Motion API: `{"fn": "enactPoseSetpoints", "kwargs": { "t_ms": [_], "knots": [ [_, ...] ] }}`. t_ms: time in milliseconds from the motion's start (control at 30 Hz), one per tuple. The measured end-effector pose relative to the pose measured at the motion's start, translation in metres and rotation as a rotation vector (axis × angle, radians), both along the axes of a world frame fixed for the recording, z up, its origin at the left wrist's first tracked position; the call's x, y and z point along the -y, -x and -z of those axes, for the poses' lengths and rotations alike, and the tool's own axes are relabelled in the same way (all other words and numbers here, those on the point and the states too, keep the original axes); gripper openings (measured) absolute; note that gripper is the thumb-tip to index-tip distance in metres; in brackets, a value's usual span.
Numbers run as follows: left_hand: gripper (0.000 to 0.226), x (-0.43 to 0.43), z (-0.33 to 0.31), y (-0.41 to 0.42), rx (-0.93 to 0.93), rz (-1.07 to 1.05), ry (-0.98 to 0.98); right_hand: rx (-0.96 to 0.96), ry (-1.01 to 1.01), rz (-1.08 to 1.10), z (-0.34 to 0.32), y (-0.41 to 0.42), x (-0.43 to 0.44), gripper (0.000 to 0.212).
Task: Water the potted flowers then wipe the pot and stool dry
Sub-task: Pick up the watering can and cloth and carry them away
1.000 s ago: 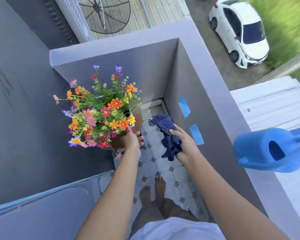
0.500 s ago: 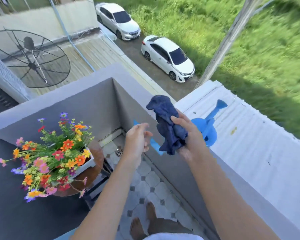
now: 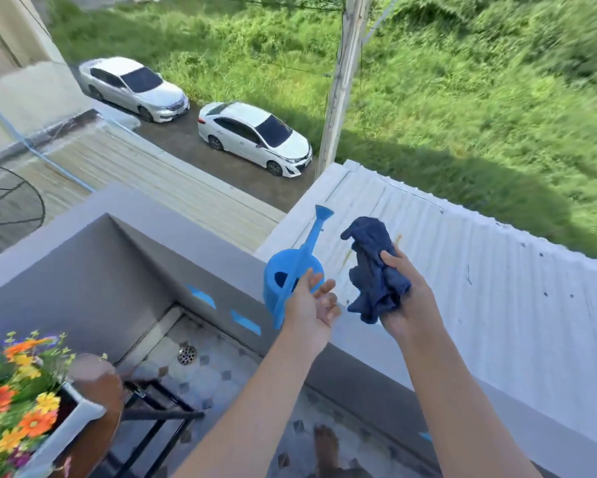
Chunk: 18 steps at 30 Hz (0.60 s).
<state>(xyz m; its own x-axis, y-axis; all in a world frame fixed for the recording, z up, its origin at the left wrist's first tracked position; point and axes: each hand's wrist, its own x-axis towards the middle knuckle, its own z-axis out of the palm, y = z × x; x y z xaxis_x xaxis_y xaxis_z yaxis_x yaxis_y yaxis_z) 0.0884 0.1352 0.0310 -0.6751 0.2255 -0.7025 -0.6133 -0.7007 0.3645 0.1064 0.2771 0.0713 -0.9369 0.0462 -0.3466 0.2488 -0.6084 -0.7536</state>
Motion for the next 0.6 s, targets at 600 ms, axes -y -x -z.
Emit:
{"fn": "enactPoseSetpoints", "kwargs": {
  "t_ms": [600],
  "knots": [
    [0.025, 0.000, 0.021, 0.043, 0.112, -0.623, 0.049, -0.032, -0.138, -0.385, 0.008, 0.059, -0.049, 0.047]
  ]
}}
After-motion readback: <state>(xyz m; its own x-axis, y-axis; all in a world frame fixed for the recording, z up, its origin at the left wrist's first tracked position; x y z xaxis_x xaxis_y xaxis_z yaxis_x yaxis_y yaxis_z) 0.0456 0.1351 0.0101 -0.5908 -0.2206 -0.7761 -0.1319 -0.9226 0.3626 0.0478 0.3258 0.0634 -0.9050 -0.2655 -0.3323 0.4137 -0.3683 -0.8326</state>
